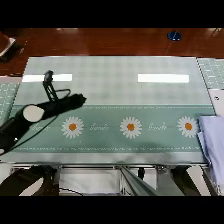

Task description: Fold the shirts.

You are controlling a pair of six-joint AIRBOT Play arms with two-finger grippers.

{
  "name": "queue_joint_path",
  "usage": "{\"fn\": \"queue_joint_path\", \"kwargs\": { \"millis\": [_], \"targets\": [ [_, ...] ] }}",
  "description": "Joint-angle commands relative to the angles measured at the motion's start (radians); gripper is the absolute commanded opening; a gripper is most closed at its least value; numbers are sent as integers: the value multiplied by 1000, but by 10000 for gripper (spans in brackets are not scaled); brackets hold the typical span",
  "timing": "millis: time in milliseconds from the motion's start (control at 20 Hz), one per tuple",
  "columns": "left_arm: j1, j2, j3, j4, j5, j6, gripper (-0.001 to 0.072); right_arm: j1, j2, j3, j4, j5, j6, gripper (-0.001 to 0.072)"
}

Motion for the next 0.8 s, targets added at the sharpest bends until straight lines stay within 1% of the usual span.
{"fn": "queue_joint_path", "kwargs": {
  "millis": [0,50,100,150,200,250,300,350,400,450,500,550,600,700,750],
  "targets": [
    [151,0,177,-3,-87,34,30,212,3,-3,497,-359,-260,322],
    [175,0,257,-3,-122,63,30,327,2,-3,547,-423,-355,314],
    [183,-2,342,-2,-155,89,30,457,-4,-3,535,-455,-423,265],
    [181,-6,414,-2,-184,112,30,581,-18,-3,488,-457,-470,190],
    [170,-13,480,-2,-225,128,30,706,-38,-3,403,-445,-478,126],
    [157,-19,520,2,-269,143,29,836,-63,-3,290,-427,-475,16],
    [135,-21,536,35,-311,145,29,956,-96,-3,164,-420,-438,19],
    [107,-22,529,97,-345,140,29,1052,-132,-3,41,-422,-366,19],
    [68,-24,503,195,-374,93,29,1127,-172,-3,-88,-422,-282,19],
    [31,-31,461,301,-370,24,29,1187,-221,-3,-217,-420,-188,19],
    [-3,-50,409,433,-317,-55,29,1222,-275,-3,-320,-418,-103,19],
    [-11,-84,379,536,-293,-126,29,1230,-329,-3,-387,-419,-32,19],
    [-3,-131,381,595,-351,-167,29,1227,-373,-3,-410,-410,16,19],
    [11,-199,404,600,-477,-163,30,1208,-423,-3,-400,-377,48,19],
    [12,-214,404,601,-496,-163,30,1209,-427,-3,-404,-366,45,19]
  ]
}}
